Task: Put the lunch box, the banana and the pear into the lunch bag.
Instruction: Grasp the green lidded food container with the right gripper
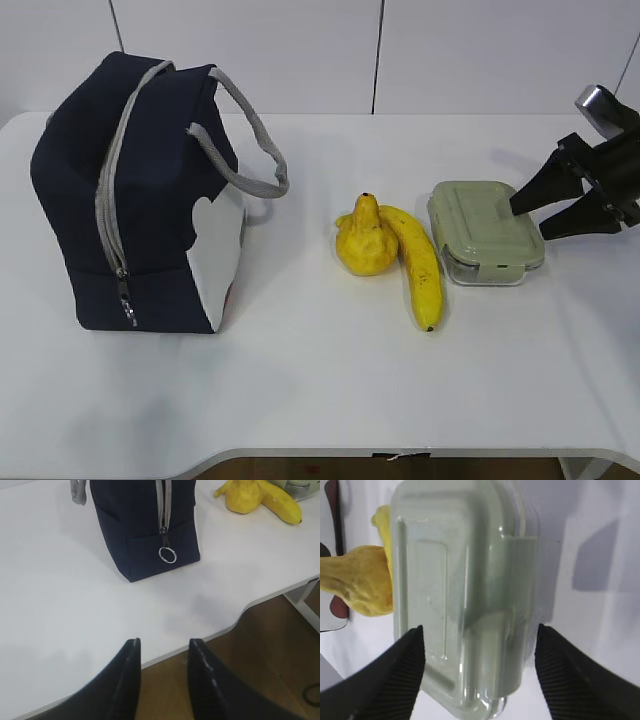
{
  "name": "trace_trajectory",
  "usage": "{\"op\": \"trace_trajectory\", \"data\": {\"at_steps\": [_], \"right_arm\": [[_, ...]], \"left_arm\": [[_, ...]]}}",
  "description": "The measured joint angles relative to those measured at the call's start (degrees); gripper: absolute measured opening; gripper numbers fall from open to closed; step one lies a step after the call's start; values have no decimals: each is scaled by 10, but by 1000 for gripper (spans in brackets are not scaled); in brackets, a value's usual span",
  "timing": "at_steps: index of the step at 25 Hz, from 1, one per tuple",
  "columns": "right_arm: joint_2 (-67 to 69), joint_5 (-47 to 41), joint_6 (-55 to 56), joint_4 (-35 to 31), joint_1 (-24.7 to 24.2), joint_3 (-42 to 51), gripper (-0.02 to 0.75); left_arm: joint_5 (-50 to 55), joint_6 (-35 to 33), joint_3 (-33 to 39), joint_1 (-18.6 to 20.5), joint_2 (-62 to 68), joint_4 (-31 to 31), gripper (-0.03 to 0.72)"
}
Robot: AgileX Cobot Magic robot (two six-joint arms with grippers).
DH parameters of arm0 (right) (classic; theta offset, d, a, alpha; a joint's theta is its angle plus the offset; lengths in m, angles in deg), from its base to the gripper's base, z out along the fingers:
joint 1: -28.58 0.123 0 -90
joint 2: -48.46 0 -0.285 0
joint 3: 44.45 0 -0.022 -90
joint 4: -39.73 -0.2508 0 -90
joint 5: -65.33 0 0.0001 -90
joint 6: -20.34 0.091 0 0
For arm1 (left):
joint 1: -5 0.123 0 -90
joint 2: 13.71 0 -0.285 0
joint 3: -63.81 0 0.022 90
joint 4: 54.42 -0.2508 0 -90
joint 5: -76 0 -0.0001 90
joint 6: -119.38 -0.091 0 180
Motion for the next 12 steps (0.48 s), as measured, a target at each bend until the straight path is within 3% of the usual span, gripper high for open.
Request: {"op": "trace_trajectory", "data": {"at_steps": [12], "right_arm": [[36, 3, -22, -35, 0, -19, 547]], "left_arm": [[0, 0, 0, 0, 0, 0, 244]]}}
